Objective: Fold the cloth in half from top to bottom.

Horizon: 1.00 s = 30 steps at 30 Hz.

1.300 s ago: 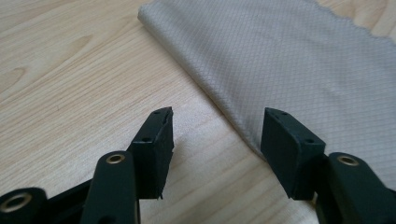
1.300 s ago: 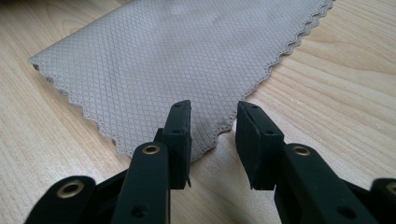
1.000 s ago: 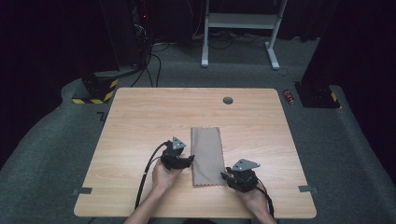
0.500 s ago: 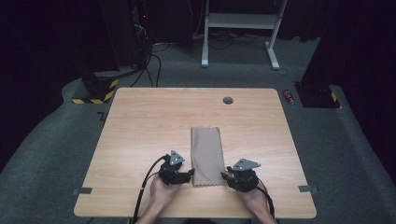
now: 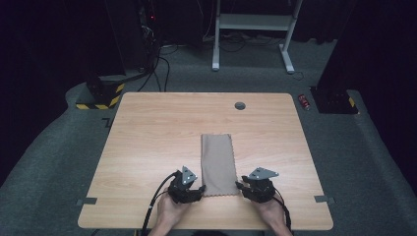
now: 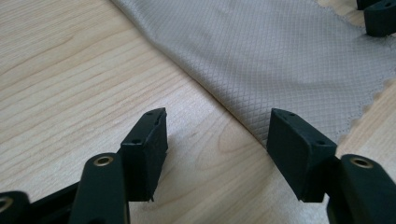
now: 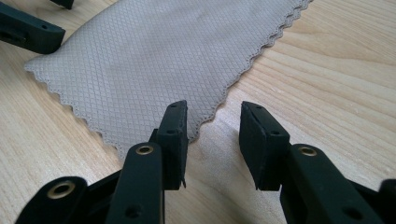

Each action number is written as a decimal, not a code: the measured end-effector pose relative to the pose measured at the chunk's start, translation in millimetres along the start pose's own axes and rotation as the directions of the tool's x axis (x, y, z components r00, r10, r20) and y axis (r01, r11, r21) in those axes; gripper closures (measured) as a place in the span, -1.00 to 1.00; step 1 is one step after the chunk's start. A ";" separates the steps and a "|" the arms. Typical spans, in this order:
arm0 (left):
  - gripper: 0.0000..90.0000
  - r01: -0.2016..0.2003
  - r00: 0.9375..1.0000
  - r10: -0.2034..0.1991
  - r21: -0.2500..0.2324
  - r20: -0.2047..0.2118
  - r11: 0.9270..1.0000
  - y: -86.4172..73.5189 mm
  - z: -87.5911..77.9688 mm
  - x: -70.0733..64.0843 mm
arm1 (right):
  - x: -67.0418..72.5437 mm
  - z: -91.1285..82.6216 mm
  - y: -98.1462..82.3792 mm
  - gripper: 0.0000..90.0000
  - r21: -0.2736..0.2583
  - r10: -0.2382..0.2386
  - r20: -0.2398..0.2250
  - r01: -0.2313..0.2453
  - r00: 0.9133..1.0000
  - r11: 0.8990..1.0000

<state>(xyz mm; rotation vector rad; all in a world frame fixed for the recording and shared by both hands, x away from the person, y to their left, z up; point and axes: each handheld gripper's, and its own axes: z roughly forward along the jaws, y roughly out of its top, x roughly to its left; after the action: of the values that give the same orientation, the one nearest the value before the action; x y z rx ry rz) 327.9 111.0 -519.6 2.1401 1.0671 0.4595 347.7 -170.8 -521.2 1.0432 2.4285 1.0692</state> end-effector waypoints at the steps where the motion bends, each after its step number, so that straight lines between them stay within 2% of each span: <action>1: -0.12 -0.008 1.000 0.008 0.008 -0.001 1.000 -0.5 -0.8 0.0 | 0.3 0.1 0.0 0.38 0.000 -0.008 0.002 0.008 1.000 1.000; 6: -0.12 -0.002 1.000 0.002 0.019 0.007 1.000 -3.7 -5.6 -0.3 | 0.8 -0.3 0.0 0.39 0.002 -0.022 0.001 0.022 1.000 1.000; 10: -0.14 0.040 0.998 -0.038 -0.037 0.050 0.998 -3.0 -8.8 1.1 | 0.7 0.0 0.3 0.39 0.003 -0.019 -0.001 0.019 1.000 1.000; 12: -0.18 0.040 0.998 -0.037 -0.044 0.054 0.998 1.2 -5.6 -0.2 | 0.9 0.7 0.5 0.38 0.000 -0.014 -0.002 0.014 1.000 1.000; 16: -0.23 0.008 0.999 -0.008 -0.001 0.046 1.000 5.7 5.4 -6.3 | 1.2 1.1 0.6 0.38 -0.002 -0.018 0.000 0.018 1.000 1.000; 21: -0.18 -0.022 0.999 0.022 0.013 0.029 1.000 4.0 2.8 -8.1 | 1.6 0.1 -0.2 0.38 0.000 -0.029 0.000 0.029 1.000 1.000; 25: -0.16 -0.022 0.999 0.021 0.038 0.034 0.999 1.6 -2.7 -6.8 | 2.8 -0.8 -0.9 0.38 0.002 -0.041 -0.007 0.041 0.999 0.999; 30: -0.16 -0.017 0.999 0.016 0.025 0.041 1.000 -3.2 -6.1 -4.8 | 2.3 -1.5 -1.8 0.37 0.000 -0.048 -0.016 0.048 0.999 0.999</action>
<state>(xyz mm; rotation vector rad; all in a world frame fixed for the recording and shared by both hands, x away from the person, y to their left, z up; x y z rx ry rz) 319.7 111.1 -517.6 2.1723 1.0386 0.4101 344.4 -170.7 -521.5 0.9745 2.4541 1.0653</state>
